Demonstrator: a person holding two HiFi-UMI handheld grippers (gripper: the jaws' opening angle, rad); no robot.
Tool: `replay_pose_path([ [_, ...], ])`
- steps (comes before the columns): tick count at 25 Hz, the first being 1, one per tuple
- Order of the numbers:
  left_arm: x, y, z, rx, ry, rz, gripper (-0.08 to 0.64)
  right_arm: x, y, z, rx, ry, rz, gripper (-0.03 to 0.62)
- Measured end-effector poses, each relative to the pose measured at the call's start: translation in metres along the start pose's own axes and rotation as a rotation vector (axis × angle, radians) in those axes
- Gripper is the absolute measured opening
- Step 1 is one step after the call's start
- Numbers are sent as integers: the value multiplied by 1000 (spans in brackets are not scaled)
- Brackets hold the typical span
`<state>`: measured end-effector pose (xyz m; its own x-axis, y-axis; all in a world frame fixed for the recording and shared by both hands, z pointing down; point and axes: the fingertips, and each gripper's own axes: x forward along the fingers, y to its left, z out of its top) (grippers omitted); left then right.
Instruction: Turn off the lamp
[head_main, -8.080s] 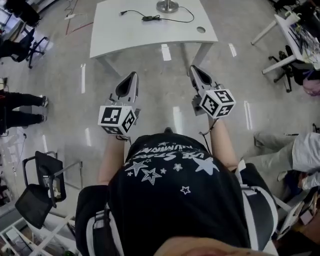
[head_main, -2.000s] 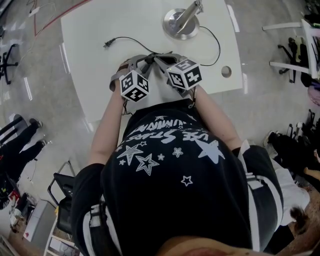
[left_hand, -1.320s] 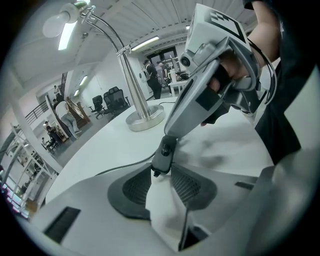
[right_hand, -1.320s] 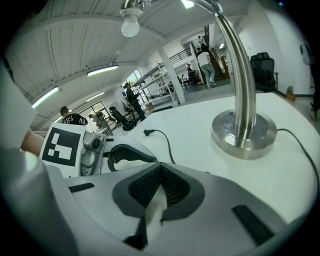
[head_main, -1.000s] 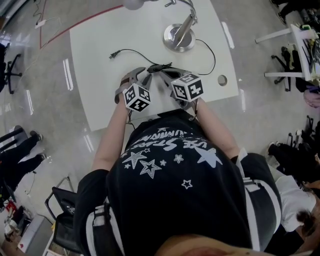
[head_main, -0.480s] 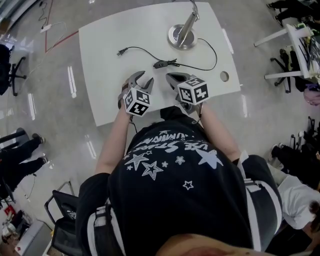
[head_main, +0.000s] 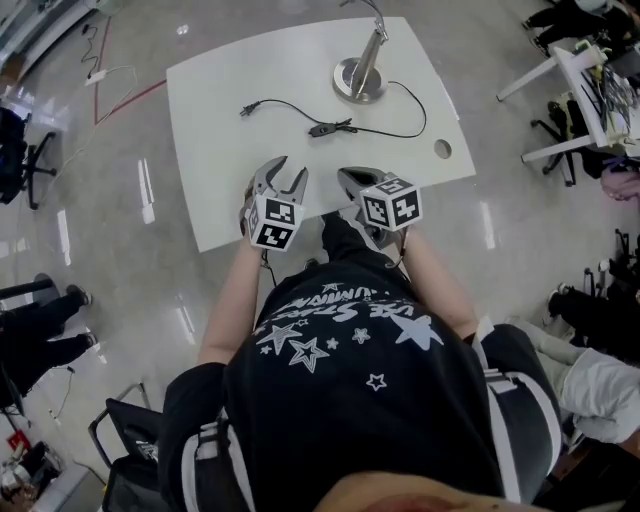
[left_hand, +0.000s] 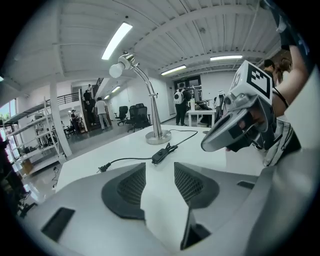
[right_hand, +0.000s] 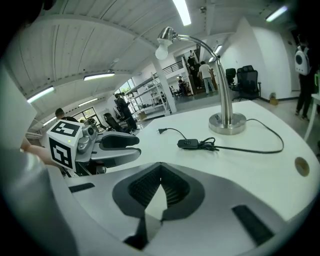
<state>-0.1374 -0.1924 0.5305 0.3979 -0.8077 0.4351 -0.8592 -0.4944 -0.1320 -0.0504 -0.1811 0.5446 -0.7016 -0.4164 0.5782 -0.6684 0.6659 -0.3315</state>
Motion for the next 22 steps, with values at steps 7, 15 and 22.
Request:
replay_pose_path([
  [7, -28, -9, 13, -63, -63, 2, 169, -28, 11, 4, 67, -83, -12, 6],
  [15, -59, -17, 25, -186, -140, 20, 168, -36, 25, 19, 25, -129, 20, 6],
  [22, -74, -20, 32, -261, -164, 62, 167, -50, 38, 30, -7, -158, 66, 6],
])
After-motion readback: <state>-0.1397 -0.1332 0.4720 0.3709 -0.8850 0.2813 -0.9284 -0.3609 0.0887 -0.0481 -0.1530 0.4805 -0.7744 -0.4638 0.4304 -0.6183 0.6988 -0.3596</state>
